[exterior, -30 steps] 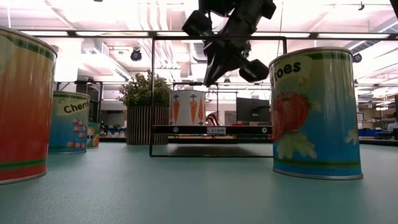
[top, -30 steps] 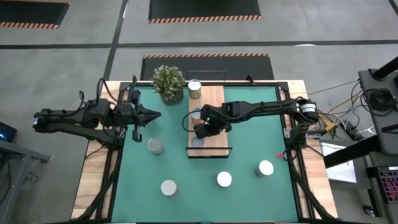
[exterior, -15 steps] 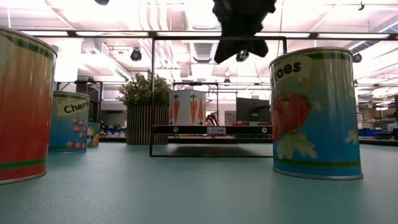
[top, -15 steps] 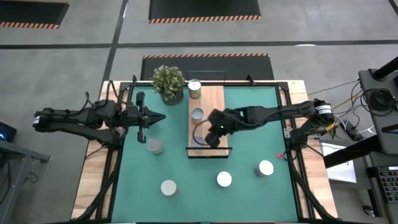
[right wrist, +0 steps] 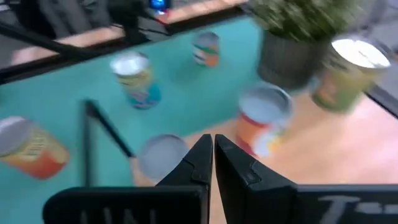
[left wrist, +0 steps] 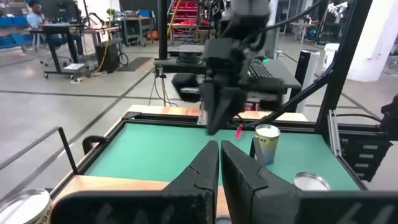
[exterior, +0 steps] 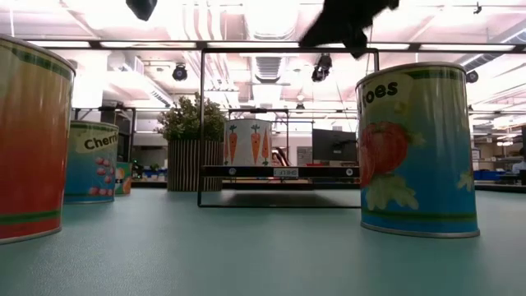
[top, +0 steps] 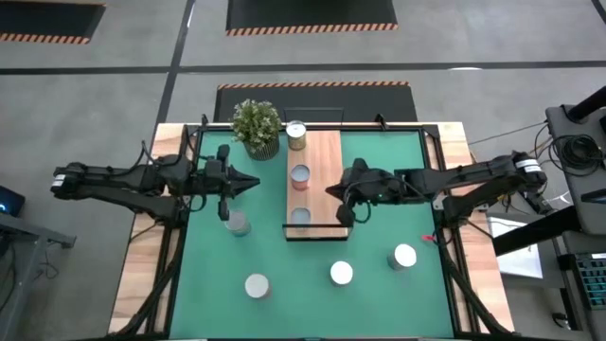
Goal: Pick and place cans onto a shelf
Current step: Adjust the canned fruits on the shelf
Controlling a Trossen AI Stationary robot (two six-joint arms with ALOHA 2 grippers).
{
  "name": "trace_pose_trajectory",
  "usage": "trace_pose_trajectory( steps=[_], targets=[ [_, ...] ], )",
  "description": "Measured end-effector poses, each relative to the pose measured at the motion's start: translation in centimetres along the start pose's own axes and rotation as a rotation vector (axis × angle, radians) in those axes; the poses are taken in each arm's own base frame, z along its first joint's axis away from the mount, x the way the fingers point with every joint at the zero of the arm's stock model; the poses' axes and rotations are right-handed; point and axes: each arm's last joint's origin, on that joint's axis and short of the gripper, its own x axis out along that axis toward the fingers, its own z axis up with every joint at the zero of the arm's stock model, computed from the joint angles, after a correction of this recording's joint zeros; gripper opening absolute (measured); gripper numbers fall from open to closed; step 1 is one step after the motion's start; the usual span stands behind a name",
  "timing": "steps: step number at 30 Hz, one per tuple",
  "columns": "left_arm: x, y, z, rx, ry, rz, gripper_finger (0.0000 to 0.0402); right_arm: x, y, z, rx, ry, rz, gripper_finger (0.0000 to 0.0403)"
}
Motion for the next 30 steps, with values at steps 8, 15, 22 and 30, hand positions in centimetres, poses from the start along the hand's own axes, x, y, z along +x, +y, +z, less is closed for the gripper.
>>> trace_pose_trajectory(
  steps=[8,15,22,30],
  targets=[
    [-0.2,0.0,0.2,-0.007,-0.012,0.0,0.0,2.2,-5.5,-1.2,0.23,0.102,-0.092,0.0009],
    [-0.2,0.0,0.2,0.003,-0.015,0.0,0.0,6.4,-9.8,-1.7,0.353,0.223,-0.112,0.0009],
    [-0.1,0.0,0.2,0.037,-0.021,0.0,0.0,10.2,-11.5,-0.5,0.377,0.269,-0.068,0.0009],
    [-0.1,0.0,0.3,0.051,-0.028,0.0,0.0,12.3,-11.4,0.6,0.368,0.294,-0.045,0.0009]
  ],
)
